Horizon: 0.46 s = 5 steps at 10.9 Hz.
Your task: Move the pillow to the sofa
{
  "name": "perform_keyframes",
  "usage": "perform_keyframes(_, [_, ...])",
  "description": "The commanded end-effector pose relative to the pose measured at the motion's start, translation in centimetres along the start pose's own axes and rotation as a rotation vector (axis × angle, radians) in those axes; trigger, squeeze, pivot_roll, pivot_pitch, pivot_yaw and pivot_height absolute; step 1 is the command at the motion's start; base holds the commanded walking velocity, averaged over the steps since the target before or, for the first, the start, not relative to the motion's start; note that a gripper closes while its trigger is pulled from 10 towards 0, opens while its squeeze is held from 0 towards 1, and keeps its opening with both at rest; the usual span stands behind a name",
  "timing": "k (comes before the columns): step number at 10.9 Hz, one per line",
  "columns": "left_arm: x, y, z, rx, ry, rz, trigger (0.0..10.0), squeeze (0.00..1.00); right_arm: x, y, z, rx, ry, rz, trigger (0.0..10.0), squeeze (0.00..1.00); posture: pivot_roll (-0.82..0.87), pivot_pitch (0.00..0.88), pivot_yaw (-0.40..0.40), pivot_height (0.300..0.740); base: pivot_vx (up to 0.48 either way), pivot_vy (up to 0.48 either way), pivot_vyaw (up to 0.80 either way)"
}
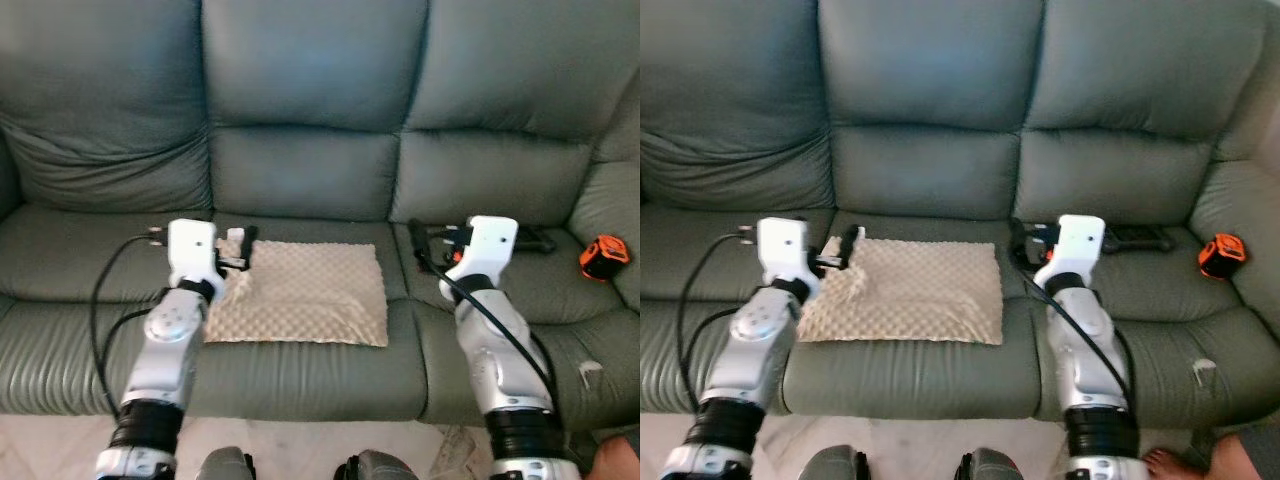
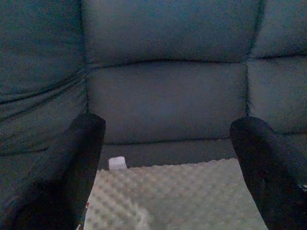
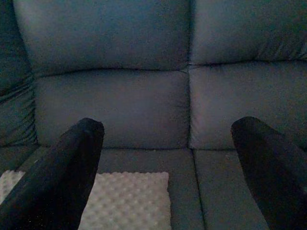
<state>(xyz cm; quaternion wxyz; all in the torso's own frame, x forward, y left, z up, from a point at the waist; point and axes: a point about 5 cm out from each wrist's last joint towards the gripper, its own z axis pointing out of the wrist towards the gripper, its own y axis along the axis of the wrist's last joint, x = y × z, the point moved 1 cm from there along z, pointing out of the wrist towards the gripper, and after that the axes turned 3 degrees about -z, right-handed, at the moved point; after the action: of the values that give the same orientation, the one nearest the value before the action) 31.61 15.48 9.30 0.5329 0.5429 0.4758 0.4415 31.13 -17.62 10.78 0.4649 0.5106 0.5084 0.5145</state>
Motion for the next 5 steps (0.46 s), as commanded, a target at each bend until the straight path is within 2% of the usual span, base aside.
perform_keyframes(1, [0.37,0.24,0.22,-0.004,0.015,0.009,10.0,0.0,0.43,0.58,0.29,-0.03,0.02,0.002,10.0,0.0,-0.05,0.0,-0.064,0.74,0.0,0.48,0.8])
perform_keyframes(5, [0.22,0.38,0.63,-0.006,0.016,0.007,10.0,0.0,1.11,0.31,-0.14,-0.029,0.057,-0.014,10.0,0.0,-0.06,0.0,-0.063,0.74,0.0,0.48,0.8])
